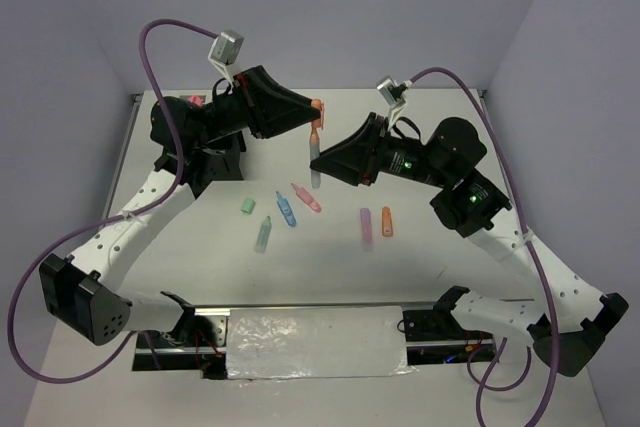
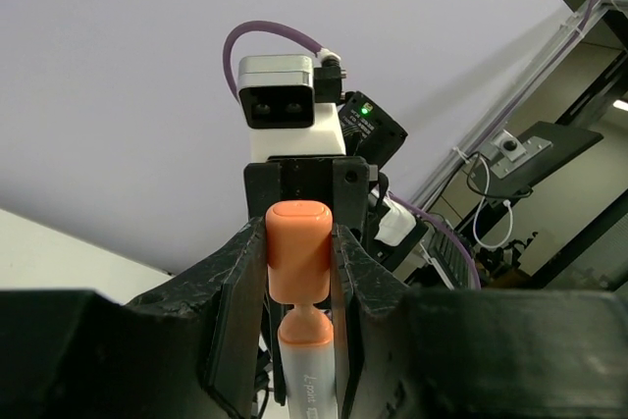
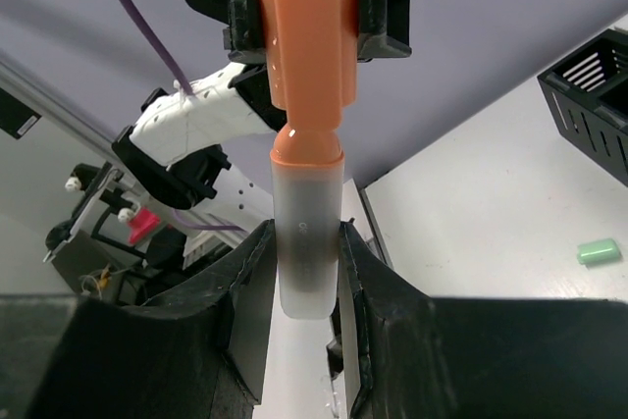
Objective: Sort the stationery into containers
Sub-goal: Close the pen cap on the pen.
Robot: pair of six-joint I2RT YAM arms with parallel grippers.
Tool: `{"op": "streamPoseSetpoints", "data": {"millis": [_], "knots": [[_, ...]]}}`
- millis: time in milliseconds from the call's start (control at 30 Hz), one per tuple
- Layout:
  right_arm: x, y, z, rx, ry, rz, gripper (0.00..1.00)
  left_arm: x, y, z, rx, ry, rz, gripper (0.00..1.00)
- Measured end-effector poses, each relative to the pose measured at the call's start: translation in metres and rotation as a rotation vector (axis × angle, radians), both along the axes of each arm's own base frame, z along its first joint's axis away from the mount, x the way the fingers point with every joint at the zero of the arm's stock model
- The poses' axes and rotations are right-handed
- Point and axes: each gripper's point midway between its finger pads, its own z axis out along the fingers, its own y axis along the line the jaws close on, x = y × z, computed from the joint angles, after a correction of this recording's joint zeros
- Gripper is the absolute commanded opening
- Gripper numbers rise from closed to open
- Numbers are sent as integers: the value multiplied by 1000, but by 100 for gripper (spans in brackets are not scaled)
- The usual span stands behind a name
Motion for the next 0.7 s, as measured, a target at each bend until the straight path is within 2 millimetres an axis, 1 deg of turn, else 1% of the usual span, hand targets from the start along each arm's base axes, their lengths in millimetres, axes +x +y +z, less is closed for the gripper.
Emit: {"op": "streamPoseSetpoints", "data": {"millis": [167,233,333,467,633,700], "knots": [[0,-1,4,-4,-15,-5,13,2,0,-1,4,-12,12,0],[2,-2,7,1,-25,-16,13,1,0,-2,9,-13,7,0],[4,-4,8,0,-29,-26,13,0,0,-2,9,-20,2,0],[10,-4,9,-2,-35,-38,12,-2,0,-3,18,-22,-10,0],[17,-3,15,-24,-59,-45,12,-1,2,1,3,-27,1,1],[21,-4,17,-28,-66,-44,12,1,2,2,-3,-28,12,9]]}}
